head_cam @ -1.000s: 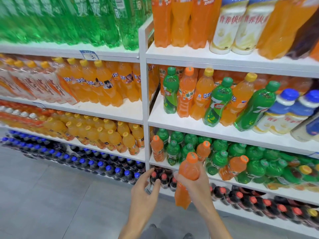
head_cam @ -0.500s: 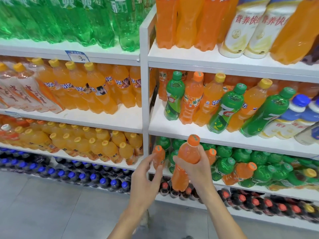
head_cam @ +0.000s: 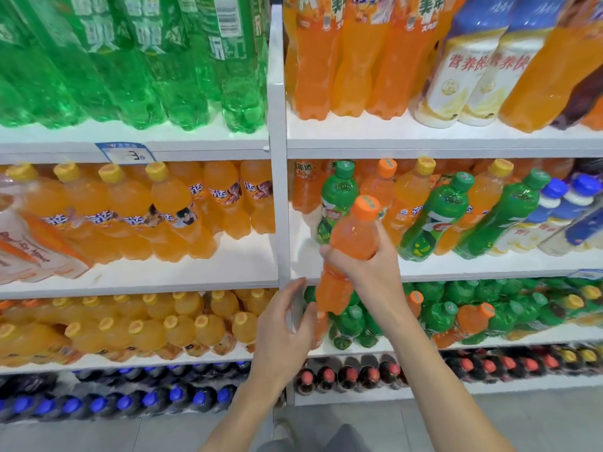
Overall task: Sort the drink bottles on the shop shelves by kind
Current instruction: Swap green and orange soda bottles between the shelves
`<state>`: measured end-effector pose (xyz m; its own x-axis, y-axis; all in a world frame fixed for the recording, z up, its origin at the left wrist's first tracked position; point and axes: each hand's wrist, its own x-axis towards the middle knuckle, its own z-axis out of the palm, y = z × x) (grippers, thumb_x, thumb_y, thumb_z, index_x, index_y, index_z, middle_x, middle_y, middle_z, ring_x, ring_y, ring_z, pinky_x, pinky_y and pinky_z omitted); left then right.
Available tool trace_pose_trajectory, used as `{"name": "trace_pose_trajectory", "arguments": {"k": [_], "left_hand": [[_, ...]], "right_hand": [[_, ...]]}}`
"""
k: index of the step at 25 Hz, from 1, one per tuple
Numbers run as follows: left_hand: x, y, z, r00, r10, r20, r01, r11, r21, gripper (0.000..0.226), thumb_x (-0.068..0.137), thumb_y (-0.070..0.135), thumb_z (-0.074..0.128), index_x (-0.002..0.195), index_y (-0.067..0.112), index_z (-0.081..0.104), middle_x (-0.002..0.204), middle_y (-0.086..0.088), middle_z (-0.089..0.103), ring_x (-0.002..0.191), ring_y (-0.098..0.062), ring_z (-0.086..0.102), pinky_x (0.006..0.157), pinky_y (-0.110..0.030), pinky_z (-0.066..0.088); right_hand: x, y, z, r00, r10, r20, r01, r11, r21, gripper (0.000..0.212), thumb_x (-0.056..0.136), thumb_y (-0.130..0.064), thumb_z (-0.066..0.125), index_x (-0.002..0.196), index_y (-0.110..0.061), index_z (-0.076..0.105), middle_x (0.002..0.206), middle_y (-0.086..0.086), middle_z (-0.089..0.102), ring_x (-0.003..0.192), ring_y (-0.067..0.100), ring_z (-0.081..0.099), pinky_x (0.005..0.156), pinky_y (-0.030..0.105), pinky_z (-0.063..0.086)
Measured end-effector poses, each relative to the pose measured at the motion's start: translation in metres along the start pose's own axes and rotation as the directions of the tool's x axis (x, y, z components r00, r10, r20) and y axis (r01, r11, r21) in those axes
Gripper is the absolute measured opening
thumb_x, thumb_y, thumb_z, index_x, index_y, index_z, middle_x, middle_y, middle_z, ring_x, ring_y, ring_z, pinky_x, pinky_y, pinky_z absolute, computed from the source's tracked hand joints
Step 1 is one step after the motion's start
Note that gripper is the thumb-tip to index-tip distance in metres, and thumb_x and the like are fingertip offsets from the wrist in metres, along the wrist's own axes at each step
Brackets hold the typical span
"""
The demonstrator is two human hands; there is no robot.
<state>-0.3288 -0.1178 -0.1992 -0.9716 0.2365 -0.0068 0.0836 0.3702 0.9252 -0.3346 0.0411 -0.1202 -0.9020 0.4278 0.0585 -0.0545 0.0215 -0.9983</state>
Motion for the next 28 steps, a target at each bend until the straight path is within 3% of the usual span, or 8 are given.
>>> {"name": "trace_pose_trajectory", "arguments": {"k": [3, 7, 10, 15, 22, 28], "left_hand": [[0.008, -0.001, -0.009, 1.000, 0.007, 0.002, -0.007, 1.000, 0.016, 0.039, 0.100, 0.036, 0.064, 0.130, 0.056, 0.049, 0.121, 0.048, 0.052, 0.119, 0.024, 0.046, 0.106, -0.026, 0.047], [0.017, -0.007, -0.015, 1.000, 0.010, -0.028, -0.010, 1.000, 0.016, 0.042, 0.100, 0.033, 0.063, 0.138, 0.047, 0.052, 0.133, 0.035, 0.054, 0.126, 0.014, 0.049, 0.111, -0.028, 0.045], [0.023, -0.007, -0.019, 0.999, 0.016, -0.047, -0.014, 0.999, 0.042, 0.041, 0.100, 0.031, 0.063, 0.133, 0.052, 0.051, 0.121, 0.048, 0.052, 0.119, 0.024, 0.046, 0.102, -0.016, 0.043], [0.030, -0.001, -0.020, 0.999, 0.019, -0.049, -0.017, 0.999, 0.051, 0.041, 0.101, 0.027, 0.063, 0.120, 0.060, 0.048, 0.117, 0.060, 0.046, 0.116, 0.026, 0.047, 0.090, -0.004, 0.039], [0.034, -0.013, -0.015, 0.997, -0.010, -0.080, 0.014, 0.999, 0.044, 0.040, 0.099, 0.031, 0.065, 0.134, 0.047, 0.052, 0.127, 0.042, 0.051, 0.121, 0.022, 0.046, 0.105, -0.018, 0.042], [0.029, -0.014, -0.011, 0.996, -0.043, -0.084, 0.046, 0.998, 0.038, 0.043, 0.099, 0.030, 0.065, 0.127, 0.058, 0.046, 0.128, 0.043, 0.049, 0.120, 0.026, 0.044, 0.103, -0.015, 0.039]], "right_hand": [[0.021, 0.000, 0.021, 0.998, -0.067, 0.006, 0.067, 0.997, -0.042, 0.040, 0.078, -0.015, 0.089, 0.109, -0.020, 0.063, 0.098, -0.003, 0.071, 0.090, 0.011, 0.068, 0.077, 0.021, 0.055], [0.043, 0.012, 0.044, 0.997, -0.076, -0.031, 0.074, 0.995, -0.070, 0.046, 0.077, -0.024, 0.090, 0.112, -0.021, 0.061, 0.102, -0.003, 0.069, 0.094, 0.010, 0.067, 0.077, 0.017, 0.053], [0.057, 0.020, 0.054, 0.995, -0.078, -0.069, 0.075, 0.996, -0.051, 0.049, 0.077, -0.029, 0.090, 0.114, -0.022, 0.060, 0.104, -0.004, 0.068, 0.096, 0.011, 0.066, 0.077, 0.017, 0.053], [0.071, 0.030, 0.067, 0.992, -0.082, -0.094, 0.080, 0.996, -0.027, 0.052, 0.076, -0.030, 0.091, 0.116, -0.022, 0.060, 0.106, -0.003, 0.069, 0.098, 0.013, 0.067, 0.079, 0.020, 0.055], [0.071, 0.045, 0.079, 0.989, -0.106, -0.104, 0.101, 0.994, -0.049, 0.061, 0.076, -0.027, 0.091, 0.125, -0.016, 0.057, 0.110, -0.002, 0.066, 0.097, 0.005, 0.064, 0.077, 0.013, 0.052], [0.070, 0.049, 0.075, 0.998, -0.052, -0.022, 0.050, 0.993, -0.110, 0.065, 0.084, -0.026, 0.084, 0.136, -0.025, 0.044, 0.119, -0.010, 0.059, 0.106, -0.001, 0.059, 0.081, 0.010, 0.051]]}}
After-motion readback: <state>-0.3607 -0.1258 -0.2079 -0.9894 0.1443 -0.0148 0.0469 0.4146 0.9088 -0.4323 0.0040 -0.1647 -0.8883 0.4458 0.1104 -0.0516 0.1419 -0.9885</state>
